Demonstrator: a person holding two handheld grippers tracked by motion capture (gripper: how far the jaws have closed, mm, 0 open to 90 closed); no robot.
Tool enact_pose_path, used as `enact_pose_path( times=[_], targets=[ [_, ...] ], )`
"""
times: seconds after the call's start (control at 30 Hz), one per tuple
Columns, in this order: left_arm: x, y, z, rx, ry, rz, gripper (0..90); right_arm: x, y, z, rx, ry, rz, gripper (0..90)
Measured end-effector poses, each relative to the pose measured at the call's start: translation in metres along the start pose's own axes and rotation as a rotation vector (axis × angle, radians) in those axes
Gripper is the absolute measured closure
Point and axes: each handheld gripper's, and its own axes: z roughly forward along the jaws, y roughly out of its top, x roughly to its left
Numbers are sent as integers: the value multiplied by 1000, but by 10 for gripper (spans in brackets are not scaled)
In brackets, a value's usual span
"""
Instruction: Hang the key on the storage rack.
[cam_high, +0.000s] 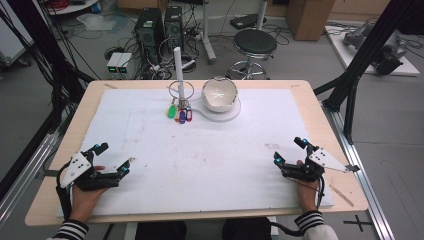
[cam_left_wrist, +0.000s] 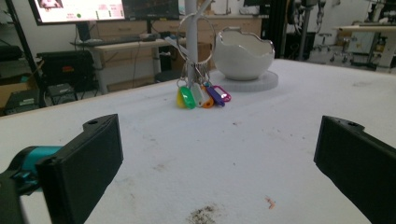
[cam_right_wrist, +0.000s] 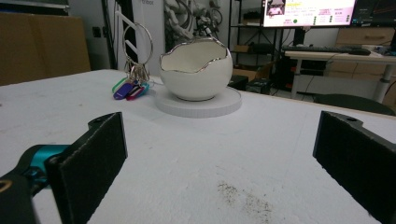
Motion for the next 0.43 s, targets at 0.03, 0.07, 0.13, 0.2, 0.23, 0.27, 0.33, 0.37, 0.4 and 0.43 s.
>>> enact_pose_path(
  times=[0.03,0.07,0.13,0.2,0.23,0.27,0.33,0.37,0.4,0.43],
  targets=[
    [0,-1,-1,-12,6,-5,17,0,0,0,0,0,2,24],
    [0,-1,-2,-19,9,-1,17,0,0,0,0,0,0,24],
    [-1,-2,-5,-47,11,7,17,0,0,0,0,0,0,24],
    [-1,-3,-6,-65,15,0,17,0,0,0,2,-2,3,24],
    [0,-3,-6,-70,15,-12,17,0,0,0,0,1,4,24],
    [1,-3,-7,-65,14,-19,17,0,0,0,0,0,3,24],
    [1,-3,-6,-63,12,-22,18,0,0,0,0,0,-1,24],
    [1,-3,-6,-61,12,-20,17,0,0,0,0,0,-1,24],
    [0,-3,-5,-61,14,-19,17,0,0,0,0,1,-2,24],
    [1,-3,-6,-60,13,-20,17,0,0,0,0,1,-1,24]
  ],
)
